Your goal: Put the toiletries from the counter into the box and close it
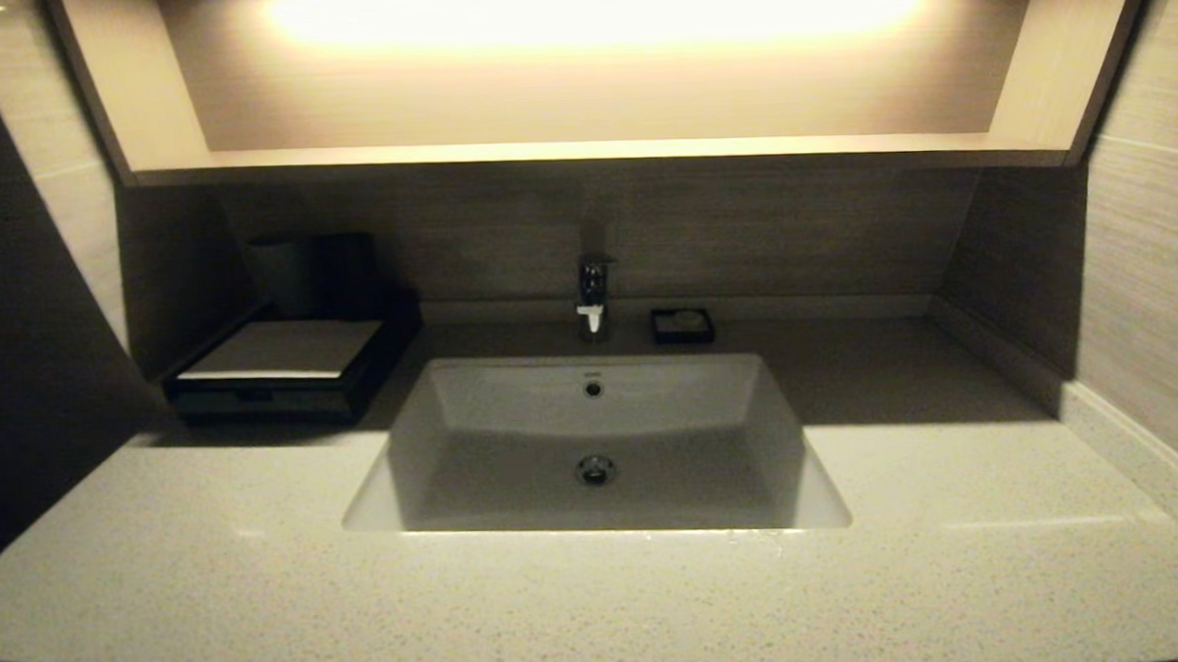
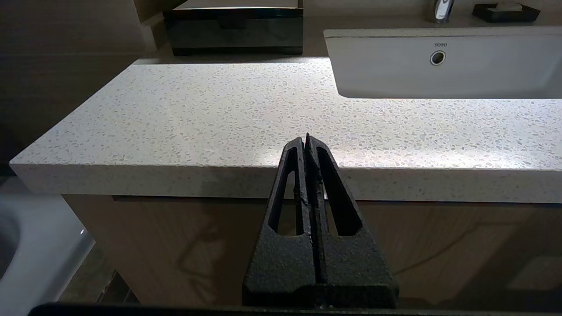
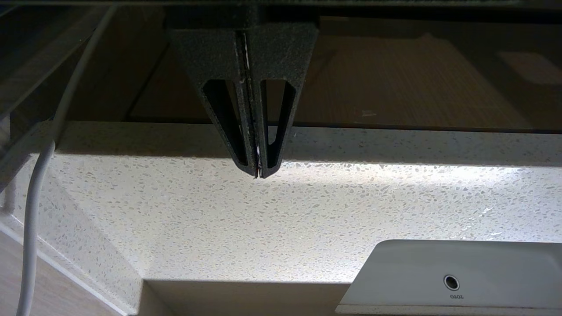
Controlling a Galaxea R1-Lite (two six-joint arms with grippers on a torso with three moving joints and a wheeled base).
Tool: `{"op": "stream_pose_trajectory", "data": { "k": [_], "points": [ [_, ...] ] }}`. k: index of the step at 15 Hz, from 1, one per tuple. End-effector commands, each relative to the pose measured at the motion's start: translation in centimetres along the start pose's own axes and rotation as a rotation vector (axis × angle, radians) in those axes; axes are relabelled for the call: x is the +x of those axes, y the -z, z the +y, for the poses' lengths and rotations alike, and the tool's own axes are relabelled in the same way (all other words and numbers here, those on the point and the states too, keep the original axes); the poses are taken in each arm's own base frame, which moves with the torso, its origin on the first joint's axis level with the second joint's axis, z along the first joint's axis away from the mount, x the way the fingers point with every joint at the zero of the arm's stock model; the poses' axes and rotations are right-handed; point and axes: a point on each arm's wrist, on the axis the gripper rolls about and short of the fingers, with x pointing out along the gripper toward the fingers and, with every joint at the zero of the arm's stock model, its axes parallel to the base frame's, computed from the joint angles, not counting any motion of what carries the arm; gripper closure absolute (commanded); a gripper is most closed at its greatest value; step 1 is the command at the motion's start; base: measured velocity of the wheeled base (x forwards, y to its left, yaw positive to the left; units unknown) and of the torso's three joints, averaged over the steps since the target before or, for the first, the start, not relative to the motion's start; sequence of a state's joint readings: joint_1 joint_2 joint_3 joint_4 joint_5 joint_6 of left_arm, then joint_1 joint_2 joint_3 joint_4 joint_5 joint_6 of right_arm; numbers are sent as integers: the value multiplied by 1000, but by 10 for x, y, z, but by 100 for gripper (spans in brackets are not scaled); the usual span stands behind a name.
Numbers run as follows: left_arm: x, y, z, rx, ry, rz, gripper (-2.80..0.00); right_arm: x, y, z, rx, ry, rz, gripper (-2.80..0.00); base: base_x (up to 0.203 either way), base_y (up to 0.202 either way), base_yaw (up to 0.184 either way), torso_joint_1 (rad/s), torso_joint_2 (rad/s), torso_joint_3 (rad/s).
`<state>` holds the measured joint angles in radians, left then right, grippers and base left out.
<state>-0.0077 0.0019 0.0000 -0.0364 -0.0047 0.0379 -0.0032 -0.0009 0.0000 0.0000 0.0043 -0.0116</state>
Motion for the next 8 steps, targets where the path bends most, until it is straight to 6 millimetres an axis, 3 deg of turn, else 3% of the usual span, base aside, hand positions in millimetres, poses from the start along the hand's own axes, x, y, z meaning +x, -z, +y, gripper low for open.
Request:
{"op": "stream_pose_trajectory", "data": {
  "k": [1,8],
  "points": [
    [1,6,0,0,1,19,0,0,0,0,-1,0,1,0,0,0,0,0,0,0],
    [1,6,0,0,1,19,0,0,0,0,-1,0,1,0,0,0,0,0,0,0]
  ]
}}
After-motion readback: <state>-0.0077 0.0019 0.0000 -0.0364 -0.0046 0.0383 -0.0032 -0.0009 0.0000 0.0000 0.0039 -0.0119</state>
